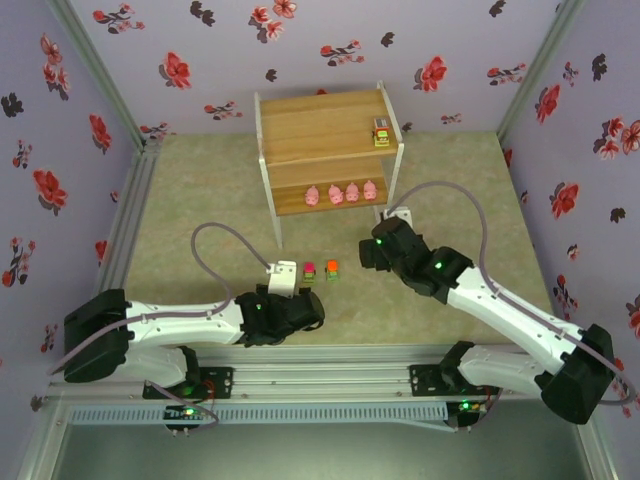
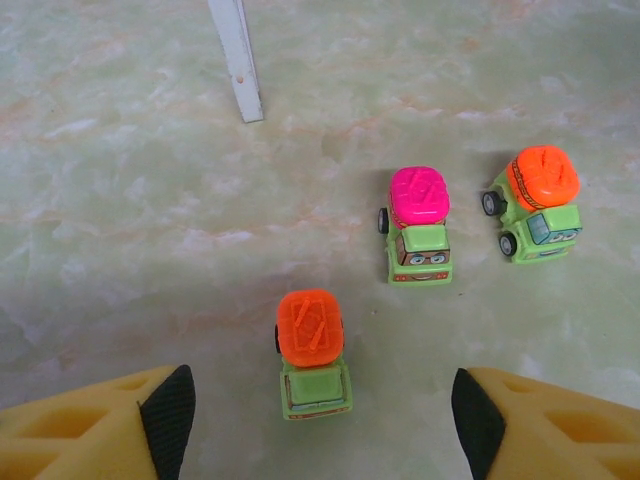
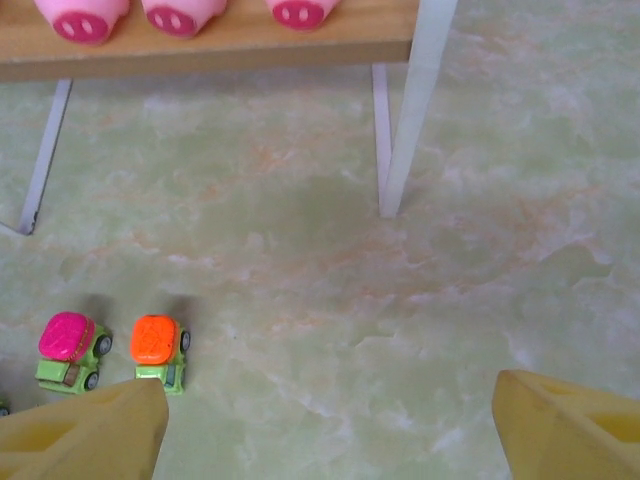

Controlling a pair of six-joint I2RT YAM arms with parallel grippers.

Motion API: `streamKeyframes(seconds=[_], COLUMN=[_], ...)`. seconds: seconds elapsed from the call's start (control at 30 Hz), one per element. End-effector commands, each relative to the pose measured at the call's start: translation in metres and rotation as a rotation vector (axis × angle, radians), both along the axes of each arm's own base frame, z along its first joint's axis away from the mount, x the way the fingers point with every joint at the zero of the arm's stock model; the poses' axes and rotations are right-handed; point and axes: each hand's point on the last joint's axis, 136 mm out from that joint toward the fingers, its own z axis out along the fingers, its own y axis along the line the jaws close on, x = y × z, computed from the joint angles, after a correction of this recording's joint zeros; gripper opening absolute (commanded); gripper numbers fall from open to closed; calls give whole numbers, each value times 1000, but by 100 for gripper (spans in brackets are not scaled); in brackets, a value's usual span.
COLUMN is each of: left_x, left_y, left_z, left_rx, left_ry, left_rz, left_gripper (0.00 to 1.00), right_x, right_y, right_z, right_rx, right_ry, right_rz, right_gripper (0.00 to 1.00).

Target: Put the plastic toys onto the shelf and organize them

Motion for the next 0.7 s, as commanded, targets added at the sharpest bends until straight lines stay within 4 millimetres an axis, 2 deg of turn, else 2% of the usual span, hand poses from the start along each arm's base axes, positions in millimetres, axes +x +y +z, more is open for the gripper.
streamKeyframes(seconds=[0.0, 0.13, 0.47, 0.67], left_x=[4, 5, 11, 16], left_y=[15, 19, 22, 25], left_z=[-4, -6, -9, -13], left_rx=[39, 43, 58, 74], left_ry=[-24, -23, -19, -7], left_rz=[44, 53, 79, 117], left_gripper=[78, 83, 81, 81], right_x=[-1, -4, -9, -11], right_y=[3, 3, 1, -2], right_z=[-3, -15, -44, -56], right_rx=[33, 20, -24, -30], right_ry=[-14, -10, 8, 18], right_rz=[-9, 1, 14, 8], right_gripper=[87, 91, 99, 99])
